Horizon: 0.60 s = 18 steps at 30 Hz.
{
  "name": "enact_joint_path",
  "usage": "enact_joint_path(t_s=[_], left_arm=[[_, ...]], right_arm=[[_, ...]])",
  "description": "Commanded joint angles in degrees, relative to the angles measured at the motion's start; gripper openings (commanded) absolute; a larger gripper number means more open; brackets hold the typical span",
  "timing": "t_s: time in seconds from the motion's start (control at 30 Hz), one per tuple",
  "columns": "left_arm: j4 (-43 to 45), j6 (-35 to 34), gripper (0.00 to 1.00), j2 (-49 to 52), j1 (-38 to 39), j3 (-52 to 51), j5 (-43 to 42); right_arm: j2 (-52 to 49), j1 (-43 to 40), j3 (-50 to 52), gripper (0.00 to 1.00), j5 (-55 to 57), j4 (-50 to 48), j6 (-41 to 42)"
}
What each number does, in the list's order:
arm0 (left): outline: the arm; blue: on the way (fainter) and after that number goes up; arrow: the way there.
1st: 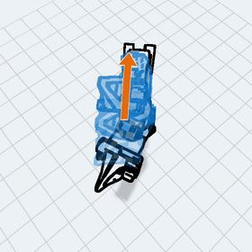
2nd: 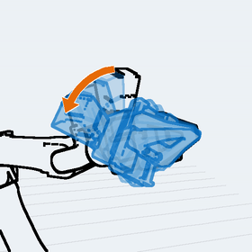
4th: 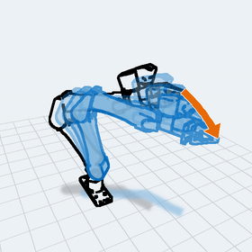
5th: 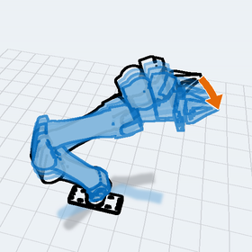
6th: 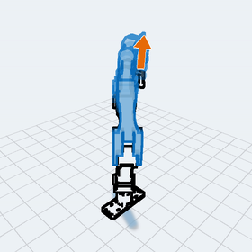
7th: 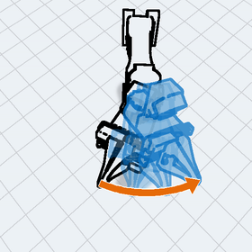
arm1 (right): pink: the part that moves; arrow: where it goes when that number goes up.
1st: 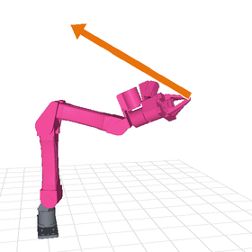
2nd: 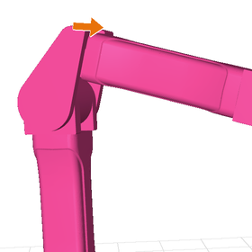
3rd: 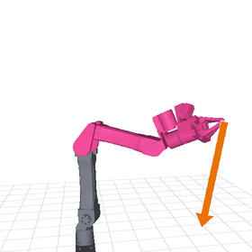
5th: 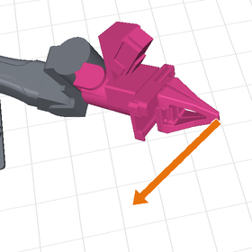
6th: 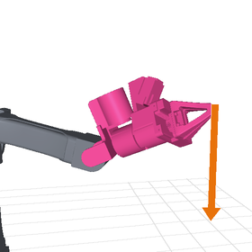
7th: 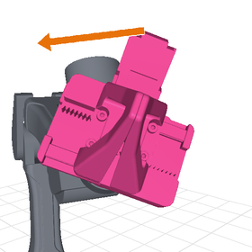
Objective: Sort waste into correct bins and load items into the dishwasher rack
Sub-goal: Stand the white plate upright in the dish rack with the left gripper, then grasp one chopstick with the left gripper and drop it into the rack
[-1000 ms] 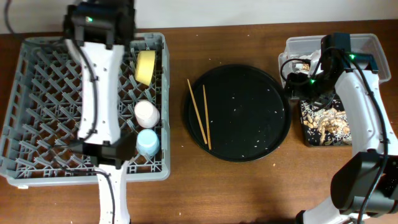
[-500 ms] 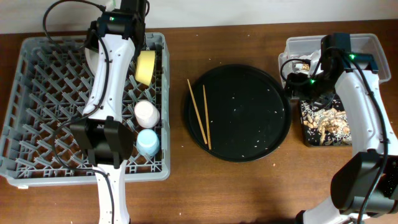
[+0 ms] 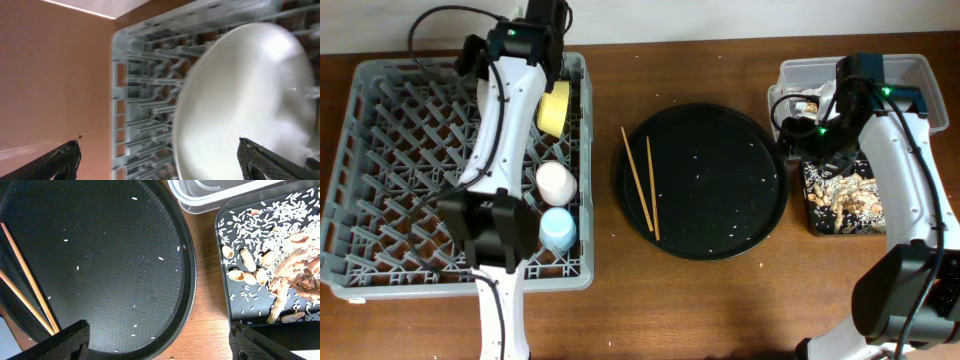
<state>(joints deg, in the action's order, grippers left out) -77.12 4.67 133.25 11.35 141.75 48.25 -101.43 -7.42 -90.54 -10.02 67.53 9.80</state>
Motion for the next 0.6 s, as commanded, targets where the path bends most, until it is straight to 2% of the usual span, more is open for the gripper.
enact_joint_path(t_s=[0.0, 0.03, 0.07, 0.13, 0.2, 0.23, 0.27, 0.33, 0.43, 0.47, 0.5, 0.57], left_arm=[[-2.0, -2.0, 1.00, -11.8, 2.4, 5.5, -32.7], [-2.4, -2.0, 1.00, -13.4, 3.6, 5.5, -42.6], [-3.4, -2.1, 1.00, -13.6, 5.0, 5.5, -48.0], [-9.4, -10.1, 1.00, -12.0, 8.3, 5.4, -48.7], [-15.0, -18.6, 1.00, -8.5, 12.5, 3.1, -44.7], [-13.4, -21.7, 1.00, -5.8, 15.8, -0.9, -41.7], [-11.1, -22.1, 1.00, -4.5, 17.2, -3.3, -41.9], [-4.5, -27.7, 1.00, -1.2, 19.5, -9.1, -42.2], [6.2, -28.5, 1.00, 2.7, 21.2, -16.4, -47.4], [7.5, -28.5, 0.99, 3.4, 21.4, -17.4, -47.4], [8.1, -29.3, 0.93, 4.0, 21.5, -17.9, -47.4], [8.1, -34.2, 0.89, 4.8, 21.2, -18.0, -44.4]], right_arm=[[0.6, -0.1, 0.0, 0.90, 0.1, 0.2, -0.5], [0.6, -0.1, 0.0, 0.90, 0.1, 0.2, -0.5], [0.5, -0.1, 0.0, 0.90, 0.1, 0.2, -0.5], [0.6, -0.1, 0.0, 0.90, 0.1, 0.5, -0.5], [0.6, -0.1, 0.0, 0.91, 0.1, 0.4, -0.5], [0.6, -0.1, 0.0, 0.91, 0.1, 0.4, -0.5], [0.6, -0.1, 0.0, 0.90, 0.1, 0.5, -0.5], [0.5, -0.1, 0.0, 0.90, 0.1, 0.7, -0.5], [0.6, -0.1, 0.0, 0.91, 0.1, 0.6, -0.5], [0.5, -0.1, 0.0, 0.90, 0.1, 0.7, -0.5], [0.6, -0.1, 0.0, 0.90, 0.1, 0.7, -0.5], [0.6, -0.1, 0.0, 0.91, 0.1, 0.7, -0.5]])
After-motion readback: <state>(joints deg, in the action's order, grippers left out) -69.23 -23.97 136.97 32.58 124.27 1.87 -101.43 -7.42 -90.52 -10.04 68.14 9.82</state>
